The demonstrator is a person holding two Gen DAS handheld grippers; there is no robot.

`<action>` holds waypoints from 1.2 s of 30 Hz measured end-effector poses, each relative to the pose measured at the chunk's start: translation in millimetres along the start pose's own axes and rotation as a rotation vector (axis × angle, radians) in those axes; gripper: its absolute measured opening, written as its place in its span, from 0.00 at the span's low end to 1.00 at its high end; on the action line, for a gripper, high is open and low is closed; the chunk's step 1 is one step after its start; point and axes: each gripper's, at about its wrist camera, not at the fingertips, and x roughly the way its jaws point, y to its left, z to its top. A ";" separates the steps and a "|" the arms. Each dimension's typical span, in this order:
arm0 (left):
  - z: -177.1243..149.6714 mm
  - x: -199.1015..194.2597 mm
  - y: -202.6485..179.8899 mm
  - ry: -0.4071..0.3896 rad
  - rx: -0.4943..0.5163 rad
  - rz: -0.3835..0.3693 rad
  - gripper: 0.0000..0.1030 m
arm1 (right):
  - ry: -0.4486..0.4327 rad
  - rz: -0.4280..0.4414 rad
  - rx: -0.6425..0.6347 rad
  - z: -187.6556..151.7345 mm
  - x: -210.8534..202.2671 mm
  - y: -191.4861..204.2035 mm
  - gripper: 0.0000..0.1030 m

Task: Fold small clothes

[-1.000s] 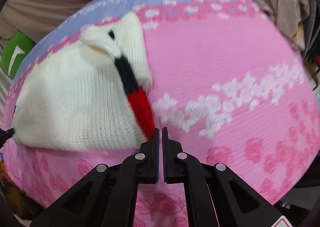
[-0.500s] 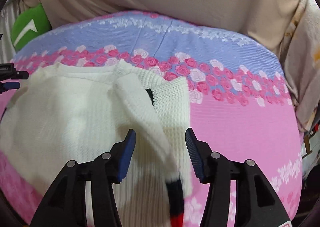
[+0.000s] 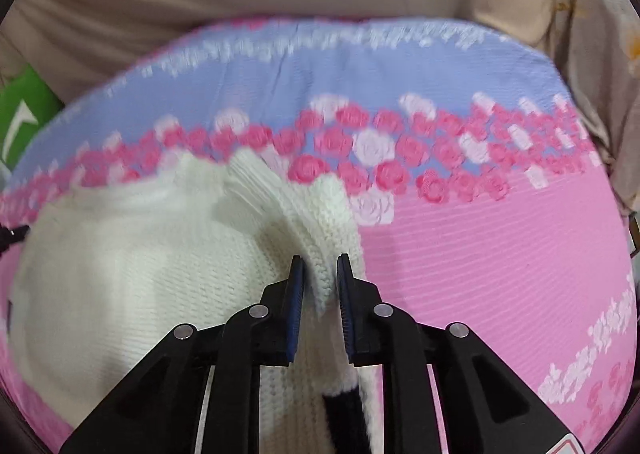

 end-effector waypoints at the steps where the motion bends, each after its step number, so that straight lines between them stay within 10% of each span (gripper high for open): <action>1: -2.3 -6.0 -1.8 -0.006 0.011 -0.023 0.03 | -0.021 0.001 0.006 -0.8 -11.1 0.9 0.21; 3: -6.2 -9.6 -4.3 0.004 0.026 -0.065 0.43 | -0.055 0.014 0.012 -5.9 -31.0 2.3 0.23; 5: -5.5 -4.4 -5.3 0.015 0.026 -0.059 0.53 | -0.077 0.041 0.012 -14.6 -47.8 6.9 0.24; 8: -3.6 11.8 -7.4 0.069 0.025 -0.037 0.53 | -0.083 0.083 -0.028 -36.7 -72.4 21.4 0.26; 11: -1.0 31.5 -8.0 0.126 0.031 -0.058 0.08 | -0.066 0.139 -0.097 -73.7 -93.1 38.8 0.33; 18: 20.7 -21.5 0.0 -0.061 0.016 -0.052 0.06 | 0.057 0.138 -0.185 -142.2 -93.0 60.4 0.37; 23: 7.2 19.0 20.9 0.069 0.012 0.062 0.09 | 0.088 0.081 -0.129 -141.0 -78.5 45.7 0.37; 29: -39.9 -66.4 -11.2 -0.109 0.086 0.051 0.14 | 0.025 0.125 -0.161 -130.1 -85.5 58.4 0.36; 36: -127.1 -45.3 -43.5 0.077 0.228 0.057 0.21 | 0.158 0.152 -0.296 -148.3 -45.2 102.4 0.35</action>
